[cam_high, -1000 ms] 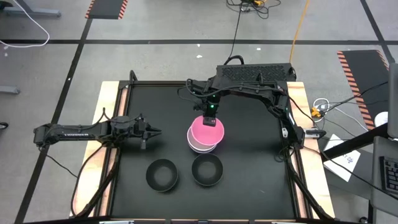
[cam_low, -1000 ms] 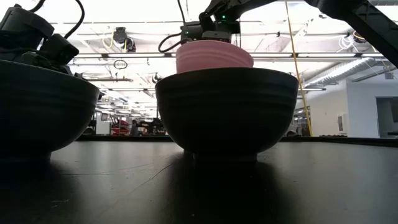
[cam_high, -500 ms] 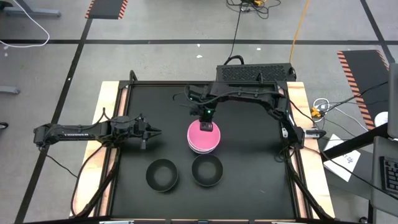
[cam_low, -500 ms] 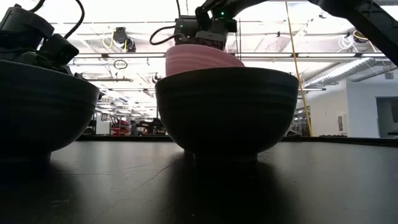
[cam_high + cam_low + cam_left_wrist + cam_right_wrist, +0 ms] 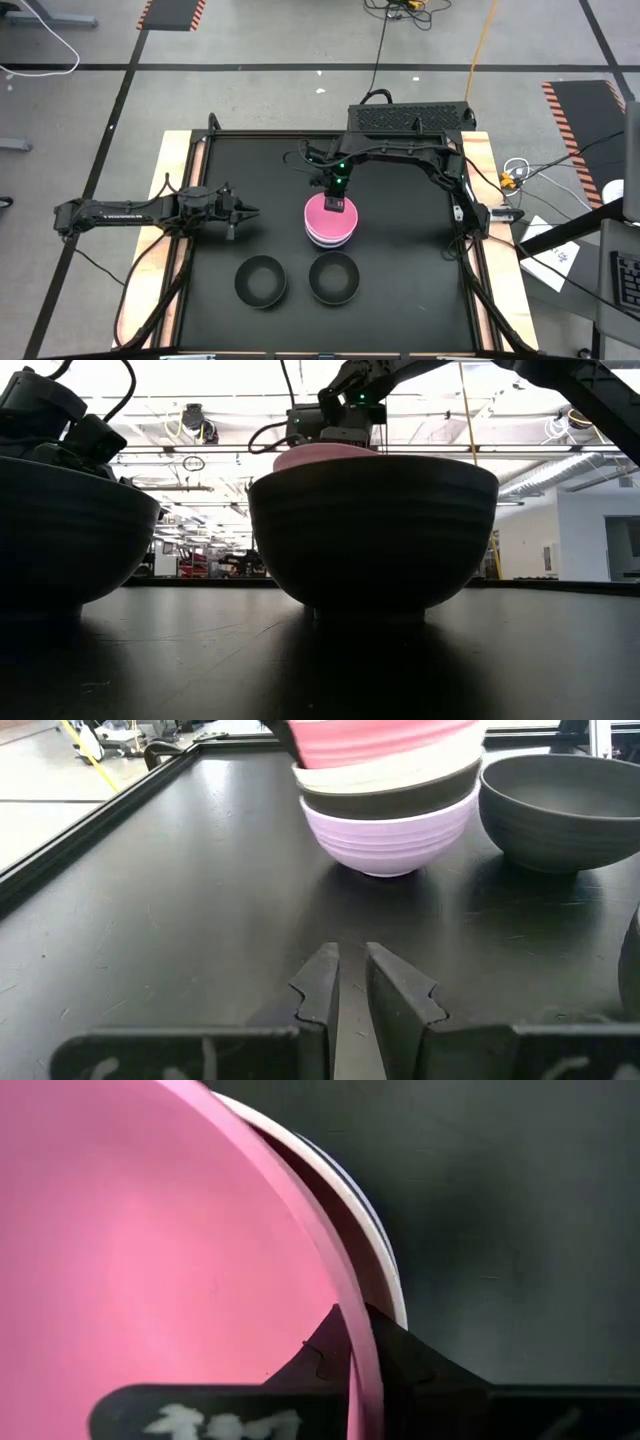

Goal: Nest bowls inside each other
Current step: Stack the pink bowl on top of the white bowl

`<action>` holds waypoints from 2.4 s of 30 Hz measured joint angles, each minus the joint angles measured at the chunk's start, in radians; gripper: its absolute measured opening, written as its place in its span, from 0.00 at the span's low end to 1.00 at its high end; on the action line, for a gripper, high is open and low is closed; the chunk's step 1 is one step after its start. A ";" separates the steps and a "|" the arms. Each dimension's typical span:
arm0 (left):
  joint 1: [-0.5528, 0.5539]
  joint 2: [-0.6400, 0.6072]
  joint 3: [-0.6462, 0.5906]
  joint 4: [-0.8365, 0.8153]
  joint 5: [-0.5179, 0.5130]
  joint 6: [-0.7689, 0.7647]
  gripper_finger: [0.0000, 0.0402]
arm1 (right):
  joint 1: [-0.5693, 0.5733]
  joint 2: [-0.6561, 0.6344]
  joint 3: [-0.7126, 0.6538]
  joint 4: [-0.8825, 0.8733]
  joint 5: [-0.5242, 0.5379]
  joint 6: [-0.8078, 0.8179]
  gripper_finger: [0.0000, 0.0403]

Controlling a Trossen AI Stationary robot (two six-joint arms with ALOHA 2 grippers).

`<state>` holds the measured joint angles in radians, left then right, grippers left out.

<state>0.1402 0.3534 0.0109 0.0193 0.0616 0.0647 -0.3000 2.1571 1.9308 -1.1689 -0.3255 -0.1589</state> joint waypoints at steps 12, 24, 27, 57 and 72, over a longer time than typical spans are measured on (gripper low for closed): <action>0.000 0.000 0.000 -0.001 0.000 0.001 0.14 | -0.057 0.000 0.002 -0.040 0.083 0.024 0.01; 0.000 0.000 0.000 -0.002 0.000 0.004 0.14 | -0.044 -0.020 -0.007 -0.070 0.096 0.005 0.01; 0.000 0.000 0.000 -0.002 0.000 0.003 0.14 | -0.038 -0.062 -0.067 0.032 0.053 -0.018 0.01; 0.000 0.000 0.000 0.037 -0.010 -0.016 0.14 | -0.053 -0.380 -0.473 0.290 0.019 0.065 0.01; 0.000 0.000 0.000 0.036 -0.010 -0.018 0.14 | -0.039 -0.339 -0.333 0.101 0.008 0.097 0.01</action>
<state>0.1406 0.3531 0.0109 0.0551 0.0514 0.0469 -0.3392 1.8176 1.5974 -1.0678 -0.3177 -0.0621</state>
